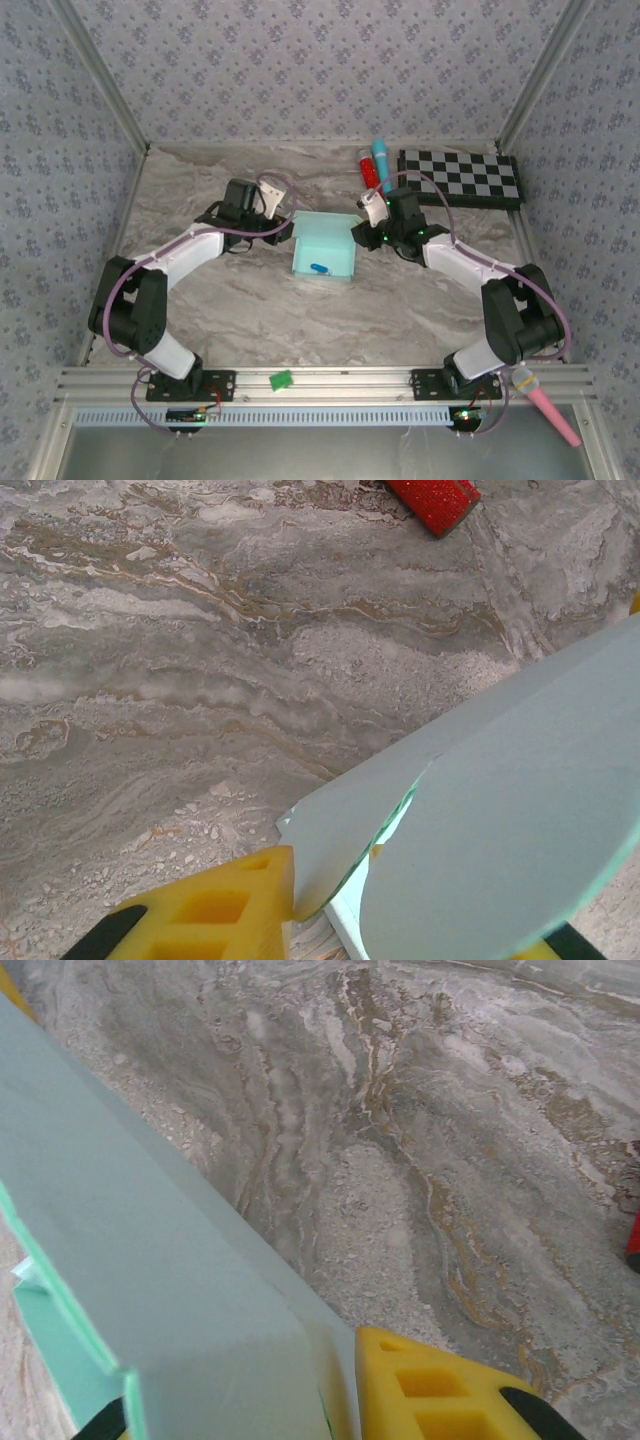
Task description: Fold the paper box
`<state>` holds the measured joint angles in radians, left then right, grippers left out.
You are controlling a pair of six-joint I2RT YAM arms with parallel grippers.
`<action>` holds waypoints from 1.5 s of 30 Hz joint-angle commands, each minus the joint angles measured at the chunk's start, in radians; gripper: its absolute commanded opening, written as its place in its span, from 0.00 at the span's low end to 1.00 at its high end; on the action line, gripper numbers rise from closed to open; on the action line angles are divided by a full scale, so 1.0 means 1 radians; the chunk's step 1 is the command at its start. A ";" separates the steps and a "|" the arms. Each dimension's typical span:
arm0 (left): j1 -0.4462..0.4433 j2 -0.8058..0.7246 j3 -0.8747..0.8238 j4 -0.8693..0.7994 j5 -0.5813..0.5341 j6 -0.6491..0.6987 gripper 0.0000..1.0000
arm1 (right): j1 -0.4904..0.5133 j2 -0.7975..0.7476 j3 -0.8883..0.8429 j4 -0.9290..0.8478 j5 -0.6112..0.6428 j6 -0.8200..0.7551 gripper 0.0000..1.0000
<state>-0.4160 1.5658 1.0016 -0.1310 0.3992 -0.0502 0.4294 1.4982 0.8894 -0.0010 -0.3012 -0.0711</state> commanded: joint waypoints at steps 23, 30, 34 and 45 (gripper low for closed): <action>-0.015 -0.017 0.008 0.002 0.021 0.064 0.38 | -0.025 -0.040 0.006 -0.101 0.002 -0.010 0.37; -0.015 -0.018 0.003 0.005 0.029 0.060 0.31 | -0.026 -0.057 -0.009 -0.103 0.018 -0.001 0.30; -0.015 -0.021 -0.001 0.007 0.032 0.052 0.28 | -0.024 -0.063 -0.017 -0.095 0.019 0.006 0.21; -0.030 -0.041 -0.016 0.017 0.001 0.016 0.19 | 0.006 -0.070 -0.047 -0.010 0.086 0.066 0.10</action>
<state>-0.4328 1.5467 0.9997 -0.1276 0.3977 -0.0200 0.4221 1.4487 0.8623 -0.0437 -0.2543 -0.0425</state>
